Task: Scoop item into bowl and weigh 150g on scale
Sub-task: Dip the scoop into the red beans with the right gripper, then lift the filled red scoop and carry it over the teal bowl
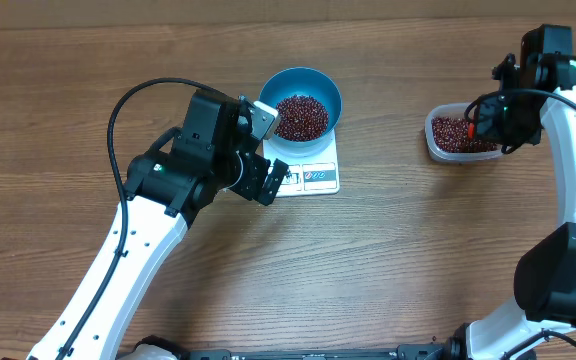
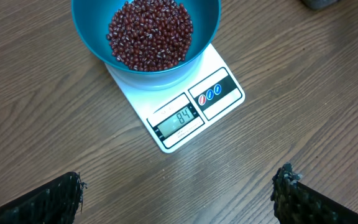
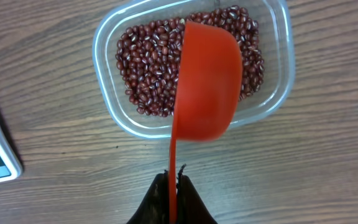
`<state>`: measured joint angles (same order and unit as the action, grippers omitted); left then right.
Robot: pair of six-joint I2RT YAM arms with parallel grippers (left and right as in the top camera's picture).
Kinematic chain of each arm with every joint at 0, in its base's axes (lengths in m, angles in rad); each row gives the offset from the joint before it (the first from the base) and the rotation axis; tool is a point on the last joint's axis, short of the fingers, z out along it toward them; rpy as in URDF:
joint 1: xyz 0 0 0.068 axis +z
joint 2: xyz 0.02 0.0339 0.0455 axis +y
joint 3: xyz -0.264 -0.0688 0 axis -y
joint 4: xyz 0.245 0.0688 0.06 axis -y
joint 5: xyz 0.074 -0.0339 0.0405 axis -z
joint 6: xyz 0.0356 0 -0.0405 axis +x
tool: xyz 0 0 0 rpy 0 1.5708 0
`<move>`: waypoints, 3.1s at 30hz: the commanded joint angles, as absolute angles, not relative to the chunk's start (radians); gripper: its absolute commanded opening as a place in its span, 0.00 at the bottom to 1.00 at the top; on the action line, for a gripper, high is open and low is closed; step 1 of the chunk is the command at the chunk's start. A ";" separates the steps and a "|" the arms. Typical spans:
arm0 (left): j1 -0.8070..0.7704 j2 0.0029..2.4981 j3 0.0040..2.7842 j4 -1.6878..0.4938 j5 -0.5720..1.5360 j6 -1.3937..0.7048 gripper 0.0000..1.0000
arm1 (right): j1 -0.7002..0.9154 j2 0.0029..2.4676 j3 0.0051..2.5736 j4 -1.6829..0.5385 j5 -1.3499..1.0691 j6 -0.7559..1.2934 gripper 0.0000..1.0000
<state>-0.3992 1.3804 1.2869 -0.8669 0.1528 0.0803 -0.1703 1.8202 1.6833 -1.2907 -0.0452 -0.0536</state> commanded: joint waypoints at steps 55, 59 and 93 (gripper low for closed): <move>-0.400 1.375 1.285 -0.863 0.147 0.067 0.99 | -0.477 1.940 1.461 -1.084 -0.804 -0.284 0.04; -0.400 1.375 1.285 -0.863 0.147 0.067 0.99 | -0.515 1.940 1.461 -1.113 -0.882 -0.323 0.04; -0.400 1.375 1.285 -0.863 0.147 0.067 1.00 | -0.583 1.939 1.462 -1.176 -1.025 -0.367 0.04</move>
<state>-0.3992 1.3804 1.2869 -0.8669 0.1528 0.0799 -0.5522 1.9388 1.4666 -1.1568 -0.9478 -0.3149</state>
